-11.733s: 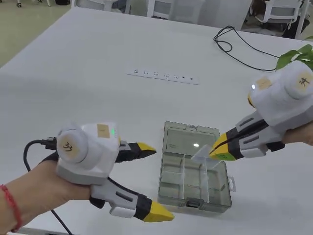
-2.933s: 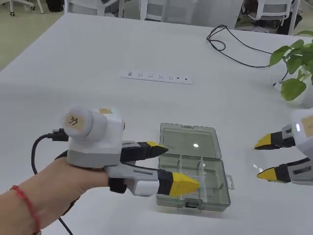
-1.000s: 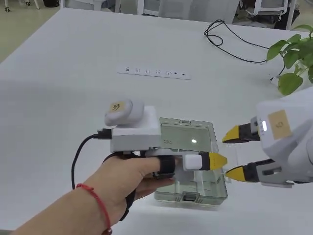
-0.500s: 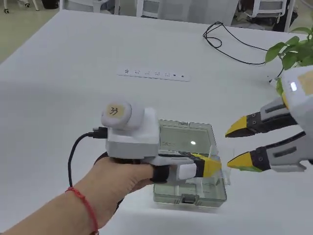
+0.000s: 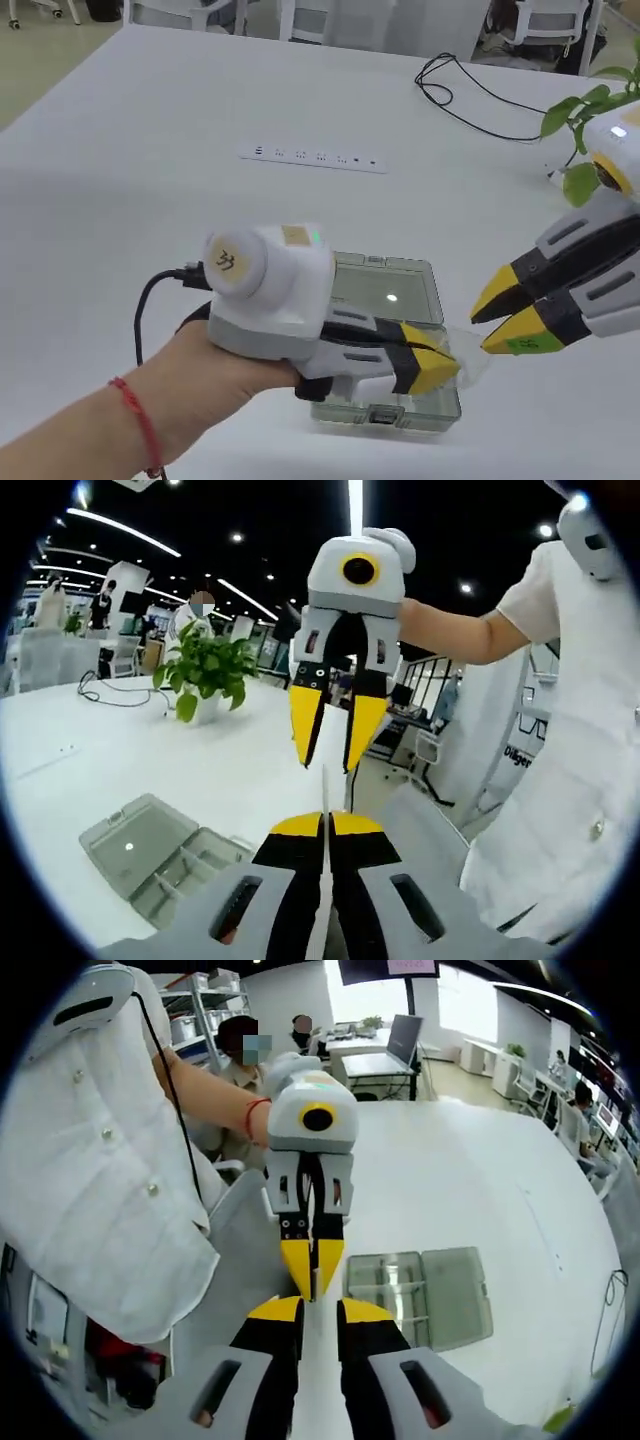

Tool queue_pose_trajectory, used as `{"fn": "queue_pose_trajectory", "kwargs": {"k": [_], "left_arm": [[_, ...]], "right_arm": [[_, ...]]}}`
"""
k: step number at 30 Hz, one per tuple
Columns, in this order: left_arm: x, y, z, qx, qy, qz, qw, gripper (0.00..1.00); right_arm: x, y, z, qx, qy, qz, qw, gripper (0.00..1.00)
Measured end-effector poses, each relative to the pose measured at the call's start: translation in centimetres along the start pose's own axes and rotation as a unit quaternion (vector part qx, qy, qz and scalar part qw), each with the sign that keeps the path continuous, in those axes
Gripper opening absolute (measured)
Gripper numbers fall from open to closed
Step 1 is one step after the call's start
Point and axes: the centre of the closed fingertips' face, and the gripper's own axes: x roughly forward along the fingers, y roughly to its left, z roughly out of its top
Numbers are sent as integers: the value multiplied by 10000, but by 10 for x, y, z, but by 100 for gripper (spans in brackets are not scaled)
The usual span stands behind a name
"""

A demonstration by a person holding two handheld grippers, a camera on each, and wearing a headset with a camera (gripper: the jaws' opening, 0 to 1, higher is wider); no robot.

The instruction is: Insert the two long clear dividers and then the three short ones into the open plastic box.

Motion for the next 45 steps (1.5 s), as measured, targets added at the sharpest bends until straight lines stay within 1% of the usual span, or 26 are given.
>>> {"fn": "queue_pose_trajectory", "kwargs": {"k": [3,4,6,8,9,13,21,31,35,41,42,43,45], "left_arm": [[-1,-4,3,141,-79,-86,9998,0],[-2,-4,4,268,-85,-104,9996,0],[-2,-5,3,275,-43,-125,9995,0],[-2,-8,4,353,-74,-166,9992,0],[-2,-8,4,319,-79,-165,9993,0],[-3,-9,7,347,-127,-158,9992,0],[-2,-10,4,430,-61,-129,9990,0],[-3,-10,3,482,-56,-89,9988,0],[-4,-9,3,474,-66,-62,9988,0],[-7,-6,1,429,-14,0,9991,0],[-8,-5,0,391,-15,17,9992,1],[-9,-3,-1,337,-6,52,9994,4],[-11,-1,-2,354,-9,121,9993,7]], "right_arm": [[5,6,-1,-47,79,183,9998,13],[6,8,-2,-52,102,215,9997,13],[7,10,-1,-77,120,280,9995,10],[8,12,-1,-69,121,332,9994,8],[9,13,-2,-75,126,359,9992,8],[11,14,-3,-89,130,393,9991,5],[12,15,-4,-153,147,375,9991,3],[14,15,-4,-153,108,318,9993,3],[14,14,-3,-145,104,296,9994,3],[12,12,-4,-154,117,243,9995,3],[12,11,-4,-147,117,232,9996,3],[12,11,-4,-131,107,207,9996,3],[11,9,-5,-114,95,164,9998,3]]}}
